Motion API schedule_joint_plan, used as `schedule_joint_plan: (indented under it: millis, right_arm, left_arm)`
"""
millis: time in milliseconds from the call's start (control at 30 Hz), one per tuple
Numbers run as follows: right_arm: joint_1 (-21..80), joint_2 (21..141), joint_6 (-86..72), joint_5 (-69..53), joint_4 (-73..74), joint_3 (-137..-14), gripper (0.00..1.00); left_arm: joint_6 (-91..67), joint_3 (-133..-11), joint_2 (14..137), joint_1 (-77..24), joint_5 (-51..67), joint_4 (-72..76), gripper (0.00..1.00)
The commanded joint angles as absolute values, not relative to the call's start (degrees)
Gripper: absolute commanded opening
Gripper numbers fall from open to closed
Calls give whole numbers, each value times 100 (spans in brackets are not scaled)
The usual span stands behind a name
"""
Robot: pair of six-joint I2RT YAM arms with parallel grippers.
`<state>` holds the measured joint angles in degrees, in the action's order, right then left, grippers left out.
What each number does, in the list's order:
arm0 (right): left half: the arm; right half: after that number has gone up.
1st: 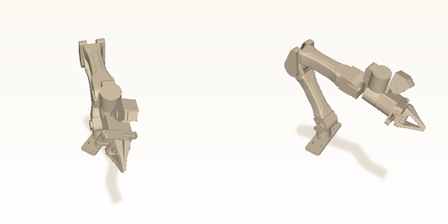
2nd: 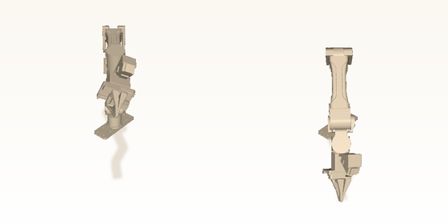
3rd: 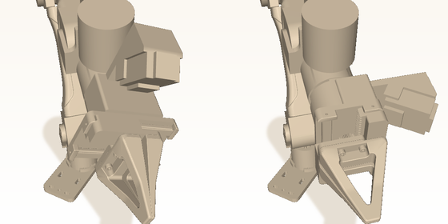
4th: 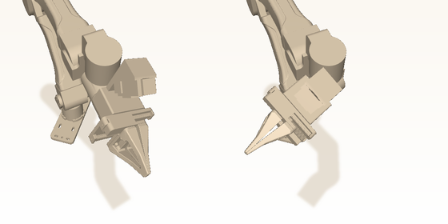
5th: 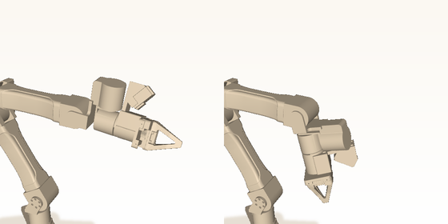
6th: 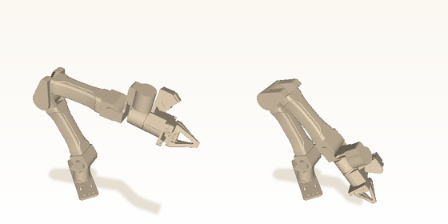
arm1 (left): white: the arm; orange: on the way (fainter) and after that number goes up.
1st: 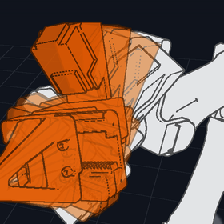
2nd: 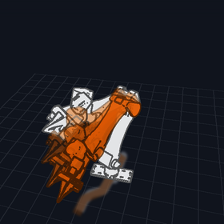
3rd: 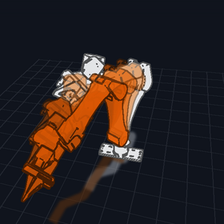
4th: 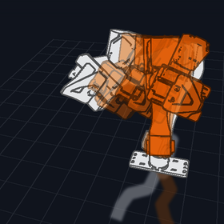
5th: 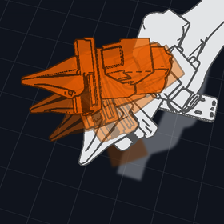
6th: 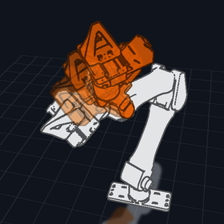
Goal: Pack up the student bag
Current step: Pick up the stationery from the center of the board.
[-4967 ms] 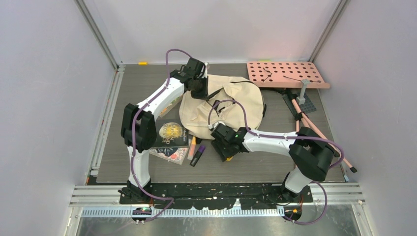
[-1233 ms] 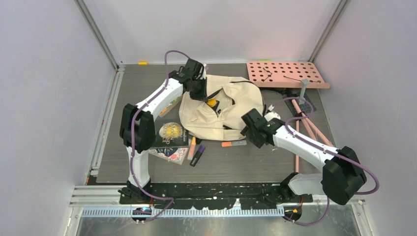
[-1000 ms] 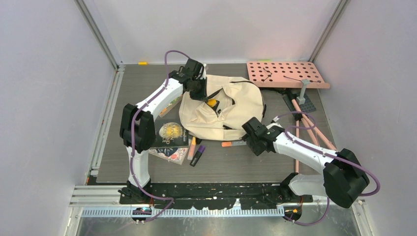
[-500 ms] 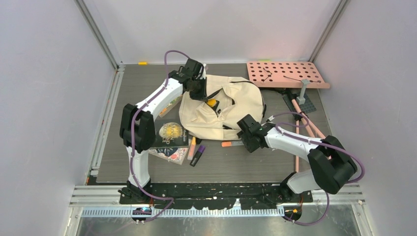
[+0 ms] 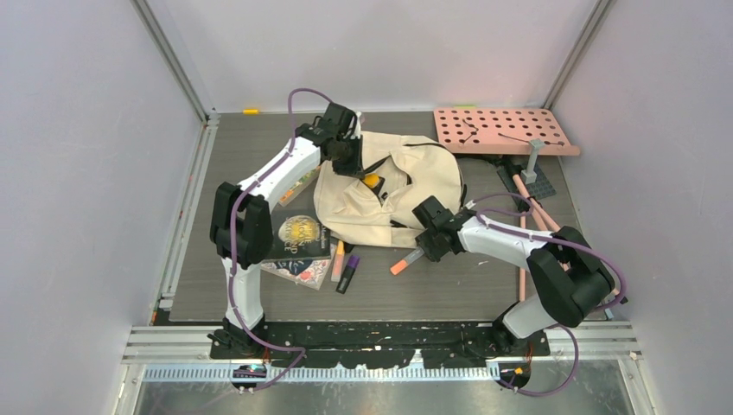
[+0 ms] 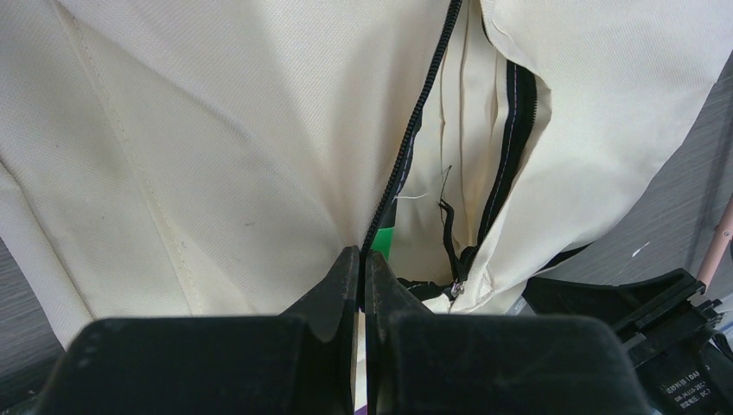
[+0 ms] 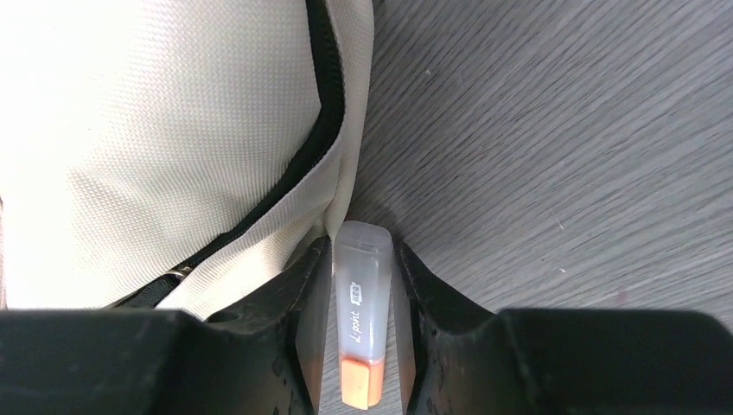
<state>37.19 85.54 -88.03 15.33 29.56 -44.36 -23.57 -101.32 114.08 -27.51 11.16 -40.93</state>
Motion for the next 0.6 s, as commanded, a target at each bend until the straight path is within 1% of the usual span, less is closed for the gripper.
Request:
schedule_joint_plan:
  millis: [0, 167, 333, 567]
  right_arm:
    - [3838, 8517, -8729, 1489, 3017, -4576, 31]
    - [3854, 8498, -8298, 1605, 3130, -4650, 22]
    - [3863, 8567, -7207, 1859, 3108, -4910, 20]
    - [3891, 8806, -5485, 1657, 2762, -5126, 19]
  left_arm:
    - [-2337, -10270, 11106, -2664, 1192, -4113, 0]
    - [-2348, -10236, 11093, -2663, 1234, -4092, 0]
    - [-2330, -10195, 11049, -2663, 1214, -4089, 0]
    - [-2337, -10177, 11030, -2663, 1226, -4078, 0]
